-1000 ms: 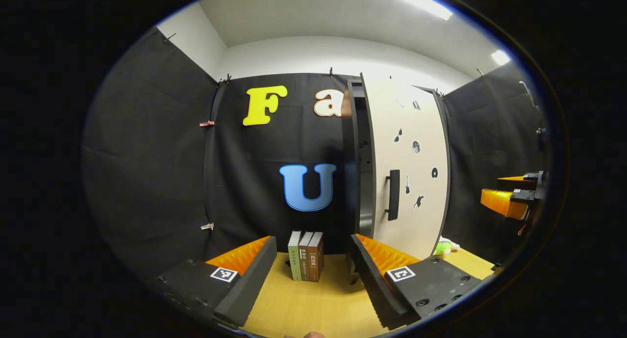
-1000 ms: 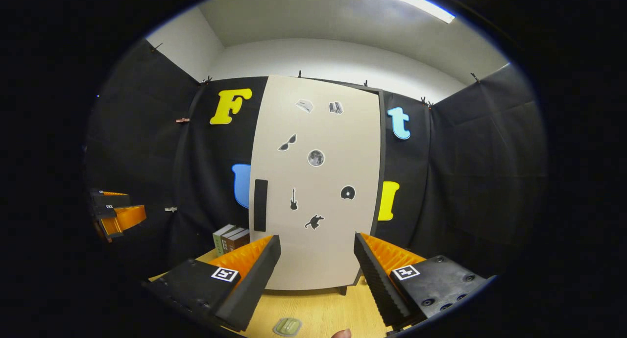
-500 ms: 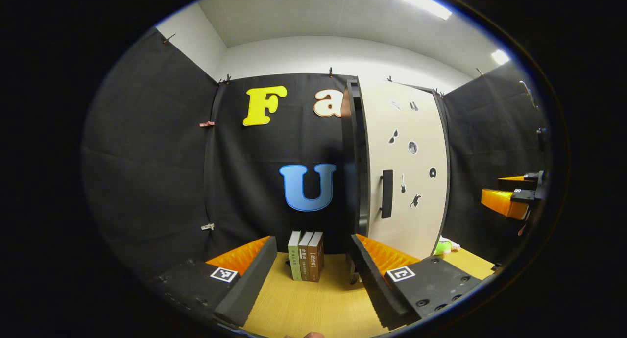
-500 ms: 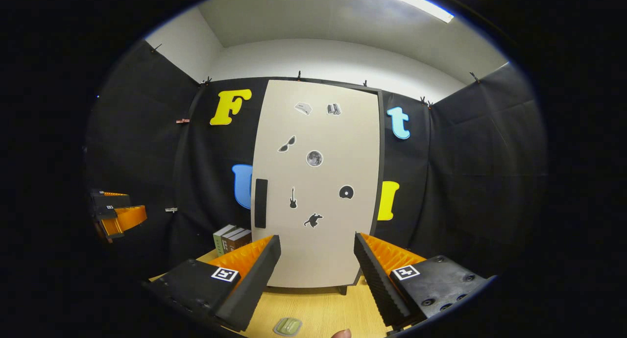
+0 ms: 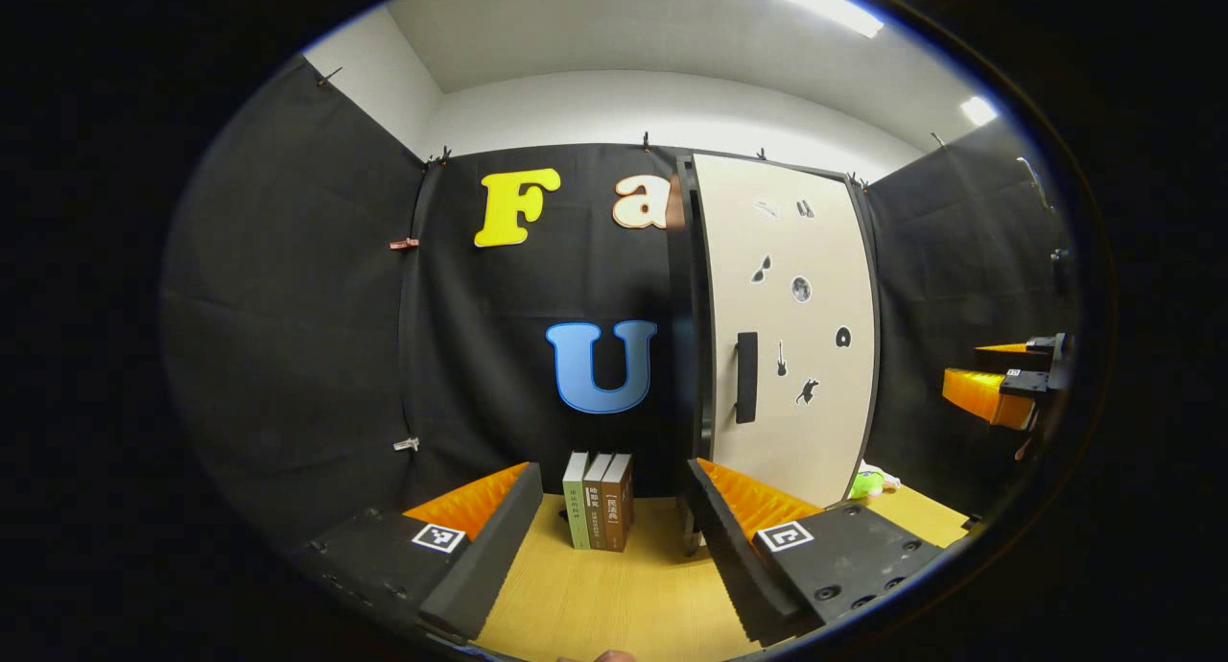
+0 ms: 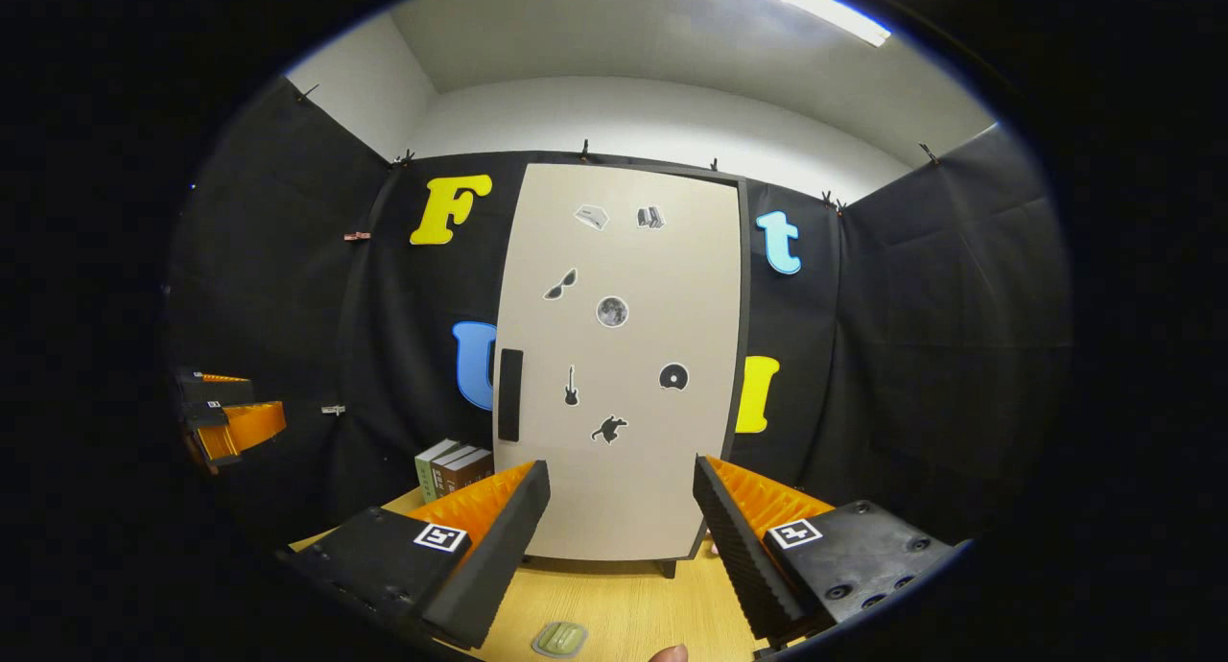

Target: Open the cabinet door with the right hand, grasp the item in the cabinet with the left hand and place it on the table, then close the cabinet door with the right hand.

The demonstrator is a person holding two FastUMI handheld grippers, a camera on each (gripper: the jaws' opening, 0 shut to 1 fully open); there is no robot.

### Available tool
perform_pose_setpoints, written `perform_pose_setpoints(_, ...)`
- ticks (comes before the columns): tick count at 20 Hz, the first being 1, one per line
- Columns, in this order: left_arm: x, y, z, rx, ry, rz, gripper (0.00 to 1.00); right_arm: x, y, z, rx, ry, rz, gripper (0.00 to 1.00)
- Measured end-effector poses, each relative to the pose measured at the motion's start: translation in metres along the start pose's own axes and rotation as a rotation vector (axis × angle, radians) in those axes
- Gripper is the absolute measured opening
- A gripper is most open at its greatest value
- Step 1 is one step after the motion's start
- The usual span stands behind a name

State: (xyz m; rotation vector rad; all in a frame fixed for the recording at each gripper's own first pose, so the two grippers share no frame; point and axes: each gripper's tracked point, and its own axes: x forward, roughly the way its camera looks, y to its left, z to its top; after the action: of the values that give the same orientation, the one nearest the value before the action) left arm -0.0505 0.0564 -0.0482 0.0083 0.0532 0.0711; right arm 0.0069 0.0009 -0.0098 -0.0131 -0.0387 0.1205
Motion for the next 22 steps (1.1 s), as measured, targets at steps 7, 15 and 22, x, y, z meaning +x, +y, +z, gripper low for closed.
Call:
perform_pose_setpoints(7,0.0019,0.0000,0.0004,-0.005,-0.001,0.001,0.95,-0.0008,-0.0021,0.0005,0.001,-0.001,-0.006,0.98)
perform_pose_setpoints(15,0.0033,-0.0017,-0.0009,-0.006,0.002,-0.001,0.94,-0.0011,-0.0004,-0.0014,-0.005,0.002,-0.005,0.98)
perform_pose_setpoints(22,0.0035,-0.0045,0.0004,-0.005,-0.001,-0.004,0.94,-0.0014,-0.0016,0.0000,-0.005,-0.002,-0.008,0.98)
